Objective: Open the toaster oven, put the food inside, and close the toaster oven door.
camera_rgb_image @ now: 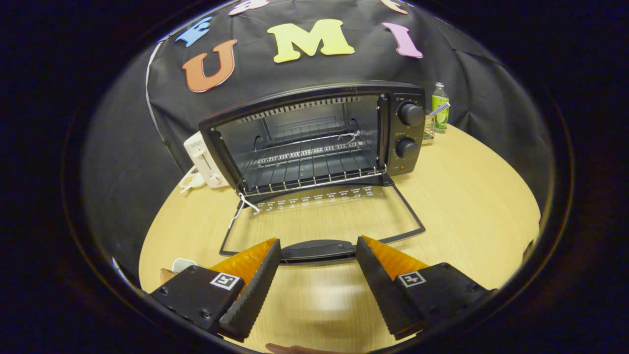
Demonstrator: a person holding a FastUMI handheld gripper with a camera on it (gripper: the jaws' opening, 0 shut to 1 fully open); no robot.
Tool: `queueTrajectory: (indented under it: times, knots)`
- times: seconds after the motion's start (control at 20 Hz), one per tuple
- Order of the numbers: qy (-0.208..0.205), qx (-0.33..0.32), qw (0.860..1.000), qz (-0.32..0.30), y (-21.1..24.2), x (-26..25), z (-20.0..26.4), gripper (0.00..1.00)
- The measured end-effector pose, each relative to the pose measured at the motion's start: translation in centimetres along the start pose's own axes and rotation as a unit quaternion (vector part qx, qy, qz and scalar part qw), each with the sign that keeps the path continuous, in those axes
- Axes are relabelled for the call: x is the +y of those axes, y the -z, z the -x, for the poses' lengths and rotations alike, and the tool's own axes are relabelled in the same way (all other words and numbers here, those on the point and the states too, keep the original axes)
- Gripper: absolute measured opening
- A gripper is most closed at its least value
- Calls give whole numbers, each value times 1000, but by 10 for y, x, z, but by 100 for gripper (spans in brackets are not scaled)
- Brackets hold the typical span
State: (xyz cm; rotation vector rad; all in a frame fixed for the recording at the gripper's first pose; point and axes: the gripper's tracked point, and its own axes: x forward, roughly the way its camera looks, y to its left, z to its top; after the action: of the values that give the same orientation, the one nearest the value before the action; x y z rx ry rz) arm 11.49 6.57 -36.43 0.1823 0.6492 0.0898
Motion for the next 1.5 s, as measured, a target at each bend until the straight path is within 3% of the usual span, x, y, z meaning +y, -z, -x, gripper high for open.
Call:
queueTrajectory:
  times: [0.1,0.35,0.55,0.7,0.95,1.2,1.4,1.5]
  knots:
    - [-9,8,1000,5,-2,2,2,100]
    - [-133,56,989,-17,16,50,25,100]
    - [-216,106,968,-66,39,80,50,100]
    - [-231,129,961,-83,47,82,58,99]
    - [-284,191,928,-145,56,99,85,99]
    - [-329,228,908,-121,75,127,106,95]
    - [-333,230,907,-113,78,141,105,89]
    - [-331,229,908,-116,77,144,103,78]
